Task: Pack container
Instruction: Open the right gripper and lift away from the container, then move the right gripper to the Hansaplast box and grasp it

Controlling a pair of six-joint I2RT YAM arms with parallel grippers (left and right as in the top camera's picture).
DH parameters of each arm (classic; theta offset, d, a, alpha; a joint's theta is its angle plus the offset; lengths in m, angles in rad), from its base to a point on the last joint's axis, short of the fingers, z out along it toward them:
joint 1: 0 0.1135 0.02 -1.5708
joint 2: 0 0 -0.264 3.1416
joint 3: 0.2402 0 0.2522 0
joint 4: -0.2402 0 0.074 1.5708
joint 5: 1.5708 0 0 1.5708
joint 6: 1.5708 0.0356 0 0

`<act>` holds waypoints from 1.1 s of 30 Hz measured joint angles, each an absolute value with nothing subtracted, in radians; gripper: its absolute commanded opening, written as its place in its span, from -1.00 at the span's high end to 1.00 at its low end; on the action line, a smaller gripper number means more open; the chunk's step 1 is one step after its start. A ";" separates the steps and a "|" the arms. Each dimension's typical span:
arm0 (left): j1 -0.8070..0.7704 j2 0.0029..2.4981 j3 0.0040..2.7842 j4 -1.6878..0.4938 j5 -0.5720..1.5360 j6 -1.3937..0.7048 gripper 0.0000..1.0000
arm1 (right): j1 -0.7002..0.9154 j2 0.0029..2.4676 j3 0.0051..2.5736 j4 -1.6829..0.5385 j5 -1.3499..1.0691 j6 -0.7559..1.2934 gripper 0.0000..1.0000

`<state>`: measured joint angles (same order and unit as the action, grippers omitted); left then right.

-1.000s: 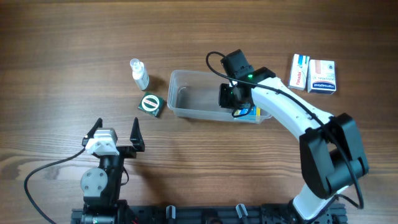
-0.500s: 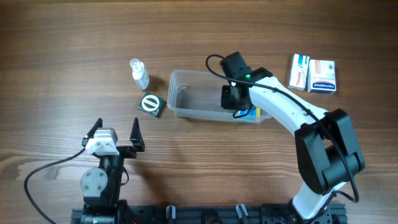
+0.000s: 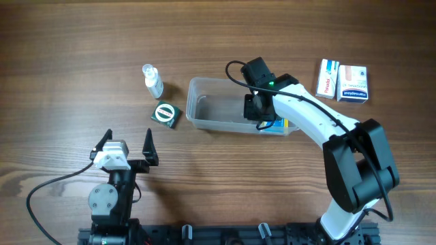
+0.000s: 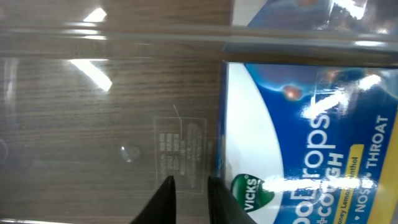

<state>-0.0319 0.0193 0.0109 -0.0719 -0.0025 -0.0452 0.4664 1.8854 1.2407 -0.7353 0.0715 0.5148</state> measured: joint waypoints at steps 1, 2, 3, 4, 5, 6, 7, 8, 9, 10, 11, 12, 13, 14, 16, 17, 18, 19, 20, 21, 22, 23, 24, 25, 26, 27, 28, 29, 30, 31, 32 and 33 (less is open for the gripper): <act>-0.032 0.019 0.011 -0.072 -0.002 -0.045 -0.99 | 0.466 1.885 1.241 -0.728 0.063 0.499 0.44; -0.032 0.019 0.011 -0.072 -0.002 -0.045 -1.00 | 0.466 1.885 1.243 -0.723 0.043 0.481 0.38; -0.032 0.019 0.011 -0.072 -0.002 -0.045 -1.00 | 0.466 1.886 1.249 -0.723 0.026 0.467 0.36; -0.032 0.019 0.011 -0.072 -0.002 -0.045 -0.99 | 0.466 1.886 1.263 -0.732 0.015 0.455 0.31; -0.032 0.019 0.011 -0.072 -0.002 -0.045 -0.99 | 0.466 1.886 1.283 -0.741 0.004 0.447 0.26; -0.032 0.019 0.011 -0.072 -0.002 -0.045 -0.99 | 0.466 1.886 1.310 -0.750 -0.003 0.440 0.24; -0.032 0.019 0.011 -0.072 -0.002 -0.045 -0.99 | 0.466 1.884 1.351 -0.758 -0.011 0.428 0.21; -0.032 0.019 0.011 -0.072 -0.002 -0.045 -1.00 | 0.466 1.879 1.378 -0.772 -0.012 0.420 0.20; -0.032 0.020 0.011 -0.072 -0.002 -0.045 -0.99 | 0.466 1.868 1.401 -0.796 -0.009 0.417 0.14; -0.032 0.019 0.011 -0.072 -0.002 -0.045 -1.00 | 0.466 1.843 1.431 -0.842 0.006 0.414 0.12; -0.032 0.019 0.011 -0.072 -0.002 -0.045 -0.99 | 0.464 1.826 1.449 -0.871 0.022 0.413 0.11; -0.032 0.019 0.011 -0.072 -0.002 -0.046 -1.00 | 0.459 1.800 1.468 -0.903 0.043 0.413 0.11; -0.032 0.019 0.011 -0.072 -0.002 -0.045 -0.99 | 0.448 1.768 1.486 -0.933 0.066 0.413 0.11; -0.032 0.019 0.011 -0.072 -0.002 -0.046 -1.00 | 0.430 1.736 1.499 -0.951 0.088 0.413 0.11; -0.032 0.019 0.011 -0.072 -0.002 -0.046 -1.00 | 0.371 1.676 1.515 -0.983 0.118 0.413 0.10; -0.032 0.019 0.011 -0.072 -0.002 -0.045 -0.99 | 0.310 1.640 1.520 -1.003 0.138 0.413 0.10; -0.032 0.019 0.011 -0.072 -0.002 -0.046 -0.99 | 0.261 1.624 1.521 -1.015 0.148 0.410 0.08; -0.032 0.019 0.011 -0.072 -0.002 -0.045 -0.99 | 0.204 1.614 1.521 -1.023 0.156 0.402 0.00; -0.032 0.019 0.011 -0.072 -0.002 -0.045 -1.00 | 0.149 1.612 1.521 -1.027 0.163 0.392 -0.05; -0.032 0.019 0.011 -0.072 -0.002 -0.046 -0.99 | 0.096 1.612 1.521 -1.028 0.169 0.374 -0.08; -0.032 0.019 0.011 -0.072 -0.002 -0.046 -0.99 | 0.059 1.614 1.521 -1.028 0.173 0.363 -0.12; -0.032 0.019 0.011 -0.072 -0.002 -0.045 -0.99 | 0.011 1.616 1.521 -1.028 0.181 0.341 -0.23; -0.032 0.020 0.011 -0.072 -0.002 -0.046 -0.99 | -0.023 1.618 1.521 -1.025 0.185 0.322 -0.38; -0.032 0.019 0.011 -0.072 -0.002 -0.046 -0.99 | -0.045 1.621 1.521 -1.021 0.186 0.300 -0.48; -0.032 0.019 0.011 -0.072 -0.002 -0.045 -0.99 | -0.062 1.626 1.521 -1.010 0.189 0.286 -0.54; -0.032 0.019 0.011 -0.072 -0.002 -0.045 -0.99 | -0.081 1.635 1.521 -0.998 0.189 0.264 -0.60; -0.032 0.019 0.011 -0.072 -0.002 -0.045 -0.99 | -0.091 1.642 1.521 -0.991 0.189 0.253 -0.64; -0.032 0.019 0.011 -0.072 -0.002 -0.046 -1.00 | -0.103 1.652 1.521 -0.980 0.189 0.242 -0.66; -0.032 0.019 0.011 -0.072 -0.002 -0.046 -1.00 | -0.116 1.667 1.521 -0.968 0.188 0.233 -0.72; -0.032 0.019 0.011 -0.072 -0.002 -0.045 -1.00 | -0.123 1.675 1.521 -0.964 0.188 0.224 -0.78; -0.032 0.019 0.011 -0.072 -0.002 -0.046 -1.00 | -0.136 1.690 1.521 -0.957 0.187 0.202 -0.82; -0.032 0.019 0.011 -0.072 -0.002 -0.045 -1.00 | -0.142 1.698 1.521 -0.954 0.187 0.178 -0.87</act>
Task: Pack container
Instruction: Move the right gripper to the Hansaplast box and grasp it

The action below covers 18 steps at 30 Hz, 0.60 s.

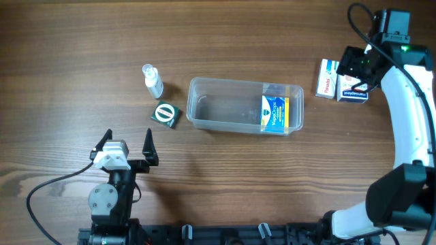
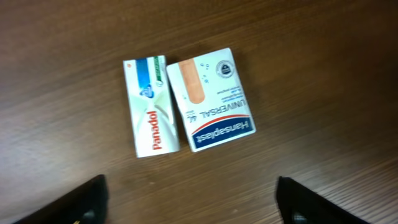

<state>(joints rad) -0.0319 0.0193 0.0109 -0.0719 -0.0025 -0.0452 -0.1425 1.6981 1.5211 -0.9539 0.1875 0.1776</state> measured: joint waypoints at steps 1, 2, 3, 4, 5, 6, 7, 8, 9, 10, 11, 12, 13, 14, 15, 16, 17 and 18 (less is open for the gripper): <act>-0.032 0.019 0.011 -0.072 -0.002 -0.045 -1.00 | -0.144 1.702 1.521 -0.952 0.187 0.162 -0.89; -0.032 0.019 0.011 -0.072 -0.002 -0.045 -1.00 | -0.145 1.707 1.521 -0.939 0.187 0.129 -0.90; -0.032 0.019 0.011 -0.072 -0.002 -0.046 -1.00 | -0.145 1.713 1.521 -0.927 0.188 0.105 -0.91; -0.032 0.019 0.011 -0.072 -0.002 -0.045 -0.99 | -0.146 1.718 1.521 -0.919 0.188 0.089 -0.90; -0.032 0.019 0.011 -0.072 -0.002 -0.045 -0.99 | -0.150 1.726 1.521 -0.907 0.188 0.075 -0.91; -0.032 0.019 0.011 -0.072 -0.002 -0.046 -1.00 | -0.156 1.735 1.521 -0.897 0.188 0.064 -0.90; -0.032 0.019 0.011 -0.072 -0.002 -0.046 -1.00 | -0.167 1.746 1.521 -0.889 0.187 0.055 -0.91; -0.032 0.019 0.011 -0.072 -0.002 -0.046 -1.00 | -0.180 1.755 1.521 -0.884 0.181 0.047 -0.90; -0.032 0.019 0.011 -0.072 -0.002 -0.045 -0.99 | -0.205 1.773 1.521 -0.873 0.158 0.027 -0.91; -0.032 0.019 0.011 -0.072 -0.002 -0.045 -0.99 | -0.221 1.785 1.521 -0.867 0.141 0.015 -0.92; -0.032 0.019 0.011 -0.072 -0.002 -0.045 -1.00 | -0.234 1.797 1.521 -0.863 0.129 0.003 -0.93; -0.032 0.020 0.011 -0.072 -0.002 -0.046 -0.99 | -0.250 1.813 1.521 -0.854 0.112 -0.011 -0.97; -0.032 0.020 0.011 -0.072 -0.002 -0.046 -0.99 | -0.264 1.832 1.521 -0.847 0.098 -0.029 -0.99; -0.032 0.019 0.011 -0.072 -0.002 -0.046 -0.99 | -0.271 1.844 1.521 -0.846 0.090 -0.037 -1.00; -0.032 0.019 0.011 -0.072 -0.002 -0.046 -1.00 | -0.287 1.899 1.521 -0.841 0.066 -0.091 -1.00; -0.032 0.020 0.011 -0.072 -0.002 -0.045 -1.00 | -0.287 1.911 1.521 -0.838 0.061 -0.113 -0.99; -0.032 0.020 0.011 -0.072 -0.002 -0.046 -0.99 | -0.287 1.925 1.521 -0.825 0.056 -0.141 -1.00; -0.032 0.020 0.011 -0.072 -0.002 -0.045 -1.00 | -0.286 1.940 1.521 -0.814 0.055 -0.163 -1.00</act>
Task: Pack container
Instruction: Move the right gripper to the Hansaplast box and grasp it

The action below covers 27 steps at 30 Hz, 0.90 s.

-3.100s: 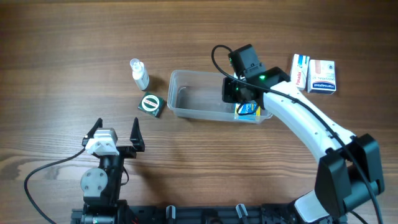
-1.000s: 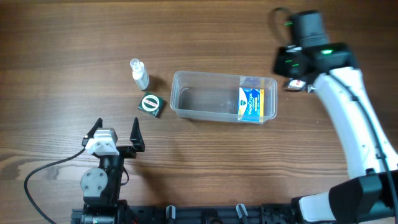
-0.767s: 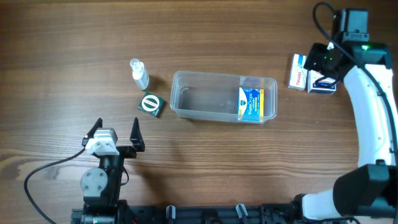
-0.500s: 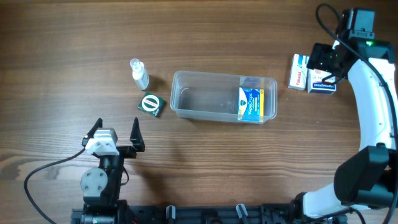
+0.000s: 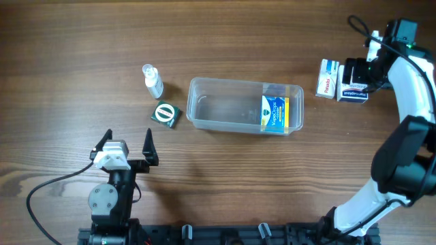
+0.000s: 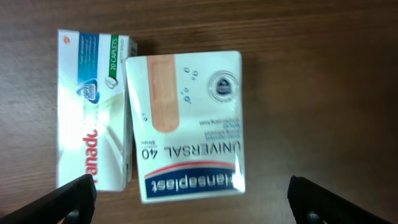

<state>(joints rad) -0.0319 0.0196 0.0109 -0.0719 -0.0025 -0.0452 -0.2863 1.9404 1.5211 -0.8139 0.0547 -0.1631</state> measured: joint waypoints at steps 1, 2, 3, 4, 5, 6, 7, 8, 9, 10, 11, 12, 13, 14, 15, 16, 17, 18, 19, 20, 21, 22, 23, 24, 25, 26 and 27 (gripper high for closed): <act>-0.032 0.020 0.011 -0.072 -0.002 -0.045 -1.00 | -0.286 1.961 1.521 -0.802 0.055 -0.185 -0.99; -0.032 0.020 0.011 -0.072 -0.002 -0.046 -0.99 | -0.286 1.974 1.521 -0.792 0.056 -0.196 -0.99; -0.032 0.019 0.011 -0.072 -0.002 -0.045 -1.00 | -0.286 1.992 1.521 -0.781 0.056 -0.211 -1.00; -0.032 0.020 0.011 -0.072 -0.002 -0.045 -0.99 | -0.286 2.002 1.521 -0.772 0.056 -0.221 -1.00; -0.032 0.020 0.011 -0.072 -0.002 -0.045 -0.99 | -0.286 2.009 1.521 -0.763 0.056 -0.230 -0.99; -0.032 0.019 0.011 -0.072 -0.002 -0.045 -0.99 | -0.286 2.012 1.521 -0.753 0.056 -0.239 -1.00; -0.032 0.020 0.011 -0.072 -0.002 -0.045 -0.99 | -0.286 2.012 1.521 -0.746 0.056 -0.246 -1.00; -0.032 0.019 0.011 -0.072 -0.002 -0.045 -0.99 | -0.286 2.012 1.521 -0.739 0.056 -0.250 -1.00; -0.032 0.019 0.011 -0.072 -0.002 -0.045 -0.99 | -0.286 2.012 1.521 -0.731 0.056 -0.259 -0.99; -0.032 0.019 0.011 -0.072 -0.002 -0.045 -0.99 | -0.286 2.012 1.521 -0.728 0.056 -0.262 -0.99; -0.032 0.020 0.011 -0.072 -0.002 -0.046 -0.99 | -0.286 2.012 1.521 -0.724 0.056 -0.265 -0.99; -0.032 0.020 0.011 -0.072 -0.002 -0.045 -1.00 | -0.286 2.012 1.521 -0.722 0.056 -0.268 -0.99; -0.032 0.020 0.011 -0.072 -0.002 -0.046 -0.99 | -0.286 2.012 1.521 -0.722 0.056 -0.268 -0.99; -0.032 0.019 0.011 -0.072 -0.002 -0.045 -1.00 | -0.286 2.012 1.521 -0.721 0.056 -0.268 -1.00; -0.032 0.020 0.011 -0.072 -0.002 -0.046 -1.00 | -0.286 2.012 1.521 -0.715 0.055 -0.268 -0.99; -0.032 0.019 0.011 -0.072 -0.002 -0.046 -0.99 | -0.286 2.012 1.521 -0.707 0.055 -0.268 -0.99; -0.032 0.019 0.011 -0.072 -0.002 -0.045 -1.00 | -0.286 2.012 1.518 -0.694 0.055 -0.269 -0.99; -0.032 0.019 0.011 -0.072 -0.002 -0.045 -0.99 | -0.286 2.012 1.514 -0.685 0.055 -0.271 -1.00; -0.032 0.020 0.011 -0.072 -0.002 -0.045 -1.00 | -0.286 2.012 1.507 -0.676 0.055 -0.272 -1.00; -0.032 0.019 0.011 -0.072 -0.002 -0.045 -0.99 | -0.286 2.012 1.499 -0.671 0.055 -0.272 -0.99; -0.032 0.019 0.011 -0.072 -0.002 -0.046 -1.00 | -0.286 2.012 1.493 -0.671 0.055 -0.275 -1.00; -0.032 0.020 0.011 -0.072 -0.002 -0.045 -0.99 | -0.286 2.013 1.488 -0.669 0.055 -0.275 -1.00; -0.032 0.020 0.011 -0.072 -0.002 -0.045 -0.99 | -0.286 2.014 1.485 -0.668 0.055 -0.275 -0.99; -0.032 0.019 0.011 -0.072 -0.002 -0.045 -1.00 | -0.286 2.014 1.485 -0.665 0.055 -0.276 -0.99; -0.032 0.020 0.011 -0.072 -0.002 -0.045 -0.99 | -0.286 2.016 1.485 -0.664 0.055 -0.278 -0.99; -0.032 0.020 0.011 -0.072 -0.002 -0.045 -1.00 | -0.286 2.017 1.485 -0.664 0.055 -0.281 -1.00; -0.032 0.020 0.011 -0.072 -0.002 -0.045 -0.99 | -0.286 2.020 1.485 -0.664 0.055 -0.287 -1.00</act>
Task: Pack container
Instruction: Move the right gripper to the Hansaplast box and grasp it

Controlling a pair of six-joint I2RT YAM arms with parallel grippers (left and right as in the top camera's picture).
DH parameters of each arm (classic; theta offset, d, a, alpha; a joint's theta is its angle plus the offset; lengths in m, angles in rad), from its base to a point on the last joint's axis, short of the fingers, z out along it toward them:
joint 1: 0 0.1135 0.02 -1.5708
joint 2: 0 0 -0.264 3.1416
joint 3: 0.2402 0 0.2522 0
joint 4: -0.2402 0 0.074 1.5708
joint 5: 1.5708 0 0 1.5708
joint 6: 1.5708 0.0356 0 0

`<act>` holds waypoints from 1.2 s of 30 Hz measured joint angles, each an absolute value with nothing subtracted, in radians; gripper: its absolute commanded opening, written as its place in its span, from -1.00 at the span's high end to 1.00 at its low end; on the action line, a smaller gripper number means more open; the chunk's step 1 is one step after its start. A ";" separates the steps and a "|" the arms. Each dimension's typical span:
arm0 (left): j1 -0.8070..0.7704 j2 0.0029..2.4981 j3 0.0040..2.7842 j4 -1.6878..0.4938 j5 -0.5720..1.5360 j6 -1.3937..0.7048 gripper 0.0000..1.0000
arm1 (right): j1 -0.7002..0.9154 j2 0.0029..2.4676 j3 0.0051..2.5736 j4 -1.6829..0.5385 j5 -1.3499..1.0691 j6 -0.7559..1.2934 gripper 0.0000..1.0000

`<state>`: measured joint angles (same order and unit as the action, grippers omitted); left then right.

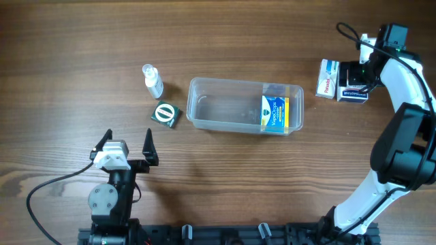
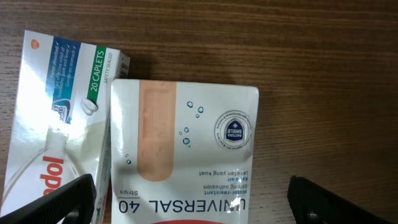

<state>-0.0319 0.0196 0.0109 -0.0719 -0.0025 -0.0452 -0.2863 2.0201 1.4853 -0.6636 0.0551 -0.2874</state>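
A clear plastic container (image 1: pixel 204 109) lies mid-table with a blue and yellow Vicks cough-drop box (image 1: pixel 274 113) in its right end. At the far right a white Hansaplast plaster box (image 2: pixel 186 143) lies against a Panadol box (image 2: pixel 56 118). My right gripper (image 2: pixel 189 202) is open low over the plaster box, one finger (image 2: pixel 53 202) over the Panadol box and the other (image 2: pixel 342 199) on bare wood to the right. My left gripper (image 1: pixel 126 144) rests open near the front left, holding nothing.
A small clear spray bottle (image 1: pixel 152 81) and a dark green square packet with a round white mark (image 1: pixel 165 113) lie left of the container. Wood table (image 1: pixel 225 177) stretches in front of the container.
My right gripper has come lower over the plaster box, which now fills more of the wrist view. Jaws remain wide apart. The left arm has not moved.
My right gripper was inside the container beside the Vicks box. Then it was open high over the two boxes at the far right, the Vicks box left in the container. It then stood closer over the plaster box, and now closer still.
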 measured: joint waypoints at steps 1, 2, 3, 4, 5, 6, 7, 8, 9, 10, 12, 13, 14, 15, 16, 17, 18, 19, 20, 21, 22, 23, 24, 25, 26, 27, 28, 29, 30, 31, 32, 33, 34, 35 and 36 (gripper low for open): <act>-0.032 0.019 0.011 -0.072 -0.002 -0.045 -1.00 | -0.286 2.025 1.485 -0.664 0.055 -0.290 -0.99; -0.032 0.019 0.011 -0.072 -0.002 -0.045 -0.99 | -0.286 2.031 1.485 -0.664 0.055 -0.294 -0.99; -0.032 0.020 0.011 -0.072 -0.002 -0.046 -1.00 | -0.286 2.040 1.485 -0.664 0.055 -0.294 -0.99; -0.032 0.020 0.011 -0.072 -0.002 -0.046 -0.99 | -0.286 2.051 1.485 -0.664 0.055 -0.295 -0.99; -0.032 0.020 0.011 -0.072 -0.002 -0.045 -1.00 | -0.287 2.062 1.485 -0.664 0.055 -0.295 -0.99; -0.032 0.020 0.011 -0.072 -0.002 -0.046 -0.99 | -0.287 2.069 1.485 -0.664 0.055 -0.295 -0.99; -0.032 0.020 0.011 -0.072 -0.002 -0.045 -0.99 | -0.287 2.078 1.485 -0.663 0.055 -0.296 -1.00; -0.032 0.020 0.011 -0.072 -0.002 -0.045 -1.00 | -0.287 2.084 1.485 -0.663 0.055 -0.298 -1.00; -0.032 0.019 0.011 -0.072 -0.002 -0.046 -1.00 | -0.287 2.089 1.485 -0.659 0.055 -0.298 -1.00; -0.032 0.019 0.011 -0.072 -0.002 -0.045 -1.00 | -0.287 2.091 1.485 -0.656 0.055 -0.298 -1.00; -0.032 0.020 0.011 -0.072 -0.002 -0.045 -1.00 | -0.287 2.091 1.485 -0.652 0.055 -0.299 -0.98; -0.032 0.019 0.011 -0.072 -0.002 -0.045 -0.99 | -0.287 2.091 1.485 -0.651 0.055 -0.299 -0.94; -0.032 0.020 0.011 -0.072 -0.002 -0.046 -0.99 | -0.287 2.091 1.485 -0.651 0.055 -0.302 -0.90; -0.032 0.019 0.011 -0.072 -0.002 -0.045 -0.99 | -0.287 2.091 1.485 -0.650 0.055 -0.301 -0.89; -0.032 0.019 0.011 -0.072 -0.002 -0.045 -0.99 | -0.287 2.091 1.485 -0.650 0.055 -0.303 -0.88; -0.032 0.019 0.011 -0.072 -0.002 -0.045 -0.99 | -0.287 2.092 1.485 -0.650 0.055 -0.305 -0.86; -0.032 0.020 0.011 -0.072 -0.002 -0.045 -0.99 | -0.287 2.093 1.485 -0.652 0.055 -0.305 -0.82; -0.032 0.019 0.011 -0.072 -0.002 -0.045 -1.00 | -0.287 2.094 1.485 -0.656 0.055 -0.305 -0.75; -0.032 0.019 0.011 -0.072 -0.002 -0.045 -0.99 | -0.287 2.094 1.485 -0.658 0.055 -0.305 -0.66; -0.032 0.019 0.011 -0.072 -0.002 -0.045 -1.00 | -0.287 2.094 1.485 -0.661 0.055 -0.303 -0.55; -0.032 0.019 0.011 -0.072 -0.002 -0.045 -1.00 | -0.287 2.094 1.485 -0.663 0.055 -0.302 -0.48; -0.032 0.020 0.011 -0.072 -0.002 -0.045 -0.99 | -0.287 2.094 1.485 -0.666 0.055 -0.303 -0.46; -0.032 0.020 0.011 -0.072 -0.002 -0.045 -0.99 | -0.287 2.094 1.485 -0.667 0.055 -0.303 -0.46; -0.032 0.019 0.011 -0.072 -0.002 -0.046 -0.99 | -0.287 2.094 1.485 -0.667 0.056 -0.301 -0.45; -0.032 0.020 0.011 -0.072 -0.002 -0.046 -1.00 | -0.287 2.094 1.485 -0.667 0.056 -0.300 -0.45; -0.032 0.019 0.011 -0.072 -0.002 -0.045 -1.00 | -0.287 2.094 1.485 -0.667 0.056 -0.297 -0.44; -0.032 0.020 0.011 -0.072 -0.003 -0.045 -1.00 | -0.287 2.094 1.485 -0.667 0.056 -0.294 -0.44; -0.032 0.020 0.011 -0.072 -0.002 -0.045 -0.99 | -0.287 2.094 1.485 -0.667 0.056 -0.291 -0.43; -0.032 0.019 0.011 -0.072 -0.002 -0.046 -1.00 | -0.287 2.094 1.485 -0.667 0.056 -0.286 -0.43; -0.032 0.020 0.011 -0.072 -0.002 -0.045 -0.99 | -0.287 2.094 1.485 -0.668 0.056 -0.283 -0.43; -0.032 0.020 0.011 -0.072 -0.002 -0.045 -0.99 | -0.287 2.094 1.485 -0.668 0.056 -0.274 -0.43; -0.032 0.019 0.011 -0.072 -0.002 -0.045 -1.00 | -0.287 2.094 1.485 -0.668 0.056 -0.266 -0.43; -0.032 0.020 0.011 -0.072 -0.002 -0.046 -0.99 | -0.287 2.093 1.485 -0.668 0.056 -0.258 -0.43; -0.032 0.019 0.011 -0.072 -0.002 -0.046 -0.99 | -0.287 2.093 1.486 -0.669 0.056 -0.250 -0.42; -0.032 0.020 0.011 -0.072 -0.002 -0.045 -0.99 | -0.287 2.091 1.486 -0.673 0.056 -0.239 -0.42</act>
<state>-0.0319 0.0196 0.0109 -0.0719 -0.0025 -0.0452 -0.2871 2.0907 1.4860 -0.6731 0.0559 -0.2390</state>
